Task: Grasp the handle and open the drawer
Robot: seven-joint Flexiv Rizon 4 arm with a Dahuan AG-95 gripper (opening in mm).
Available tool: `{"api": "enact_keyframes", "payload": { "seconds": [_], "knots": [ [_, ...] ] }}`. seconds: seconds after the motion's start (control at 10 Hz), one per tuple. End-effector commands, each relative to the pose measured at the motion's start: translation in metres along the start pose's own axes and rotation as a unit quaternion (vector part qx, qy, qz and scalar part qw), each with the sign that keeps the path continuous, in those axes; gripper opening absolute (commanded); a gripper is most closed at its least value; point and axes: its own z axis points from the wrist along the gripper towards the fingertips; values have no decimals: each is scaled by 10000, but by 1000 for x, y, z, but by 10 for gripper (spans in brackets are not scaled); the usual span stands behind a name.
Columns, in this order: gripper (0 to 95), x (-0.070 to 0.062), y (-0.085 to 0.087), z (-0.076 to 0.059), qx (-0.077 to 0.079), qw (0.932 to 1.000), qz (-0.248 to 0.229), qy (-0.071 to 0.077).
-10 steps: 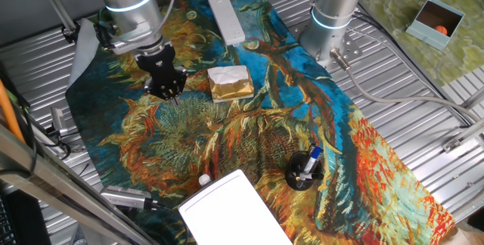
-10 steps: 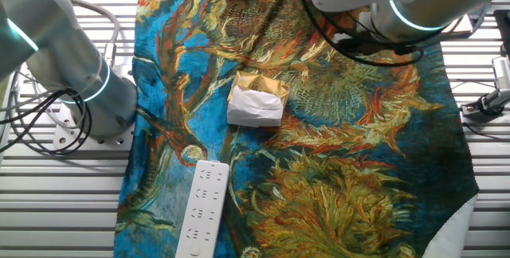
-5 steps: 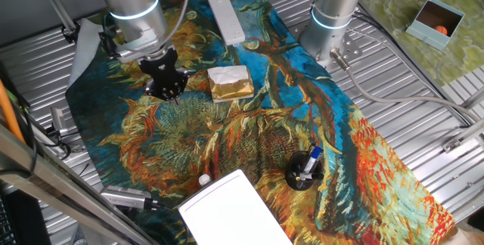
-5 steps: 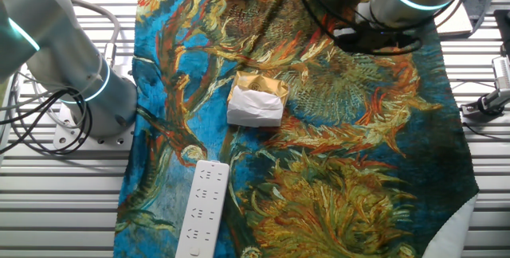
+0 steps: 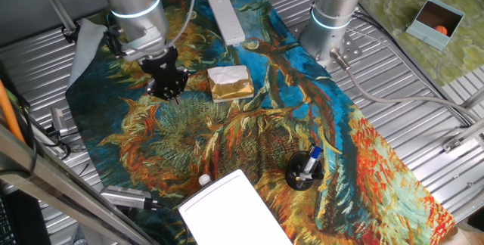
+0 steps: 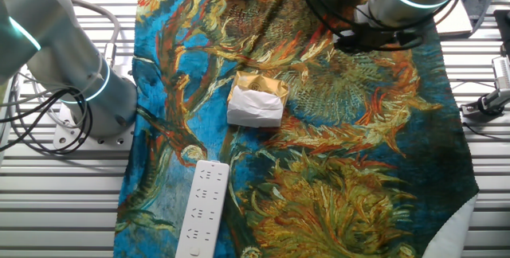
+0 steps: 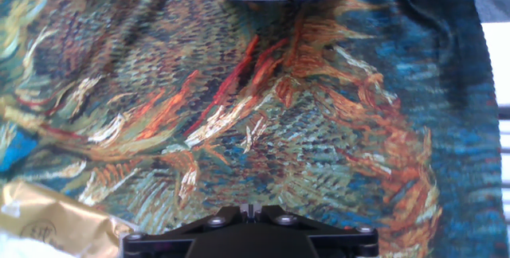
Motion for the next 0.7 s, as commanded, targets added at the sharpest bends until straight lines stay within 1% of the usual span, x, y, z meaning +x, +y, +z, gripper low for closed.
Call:
{"api": "enact_keyframes", "payload": {
  "seconds": [0.1, 0.5, 0.7],
  "knots": [
    [0, 0, 0, 0, 1, 9996, -288, 33],
    [0, 0, 0, 0, -18, 9994, -319, 158],
    [0, 0, 0, 0, -20, 9993, -333, 162]
  ]
}}
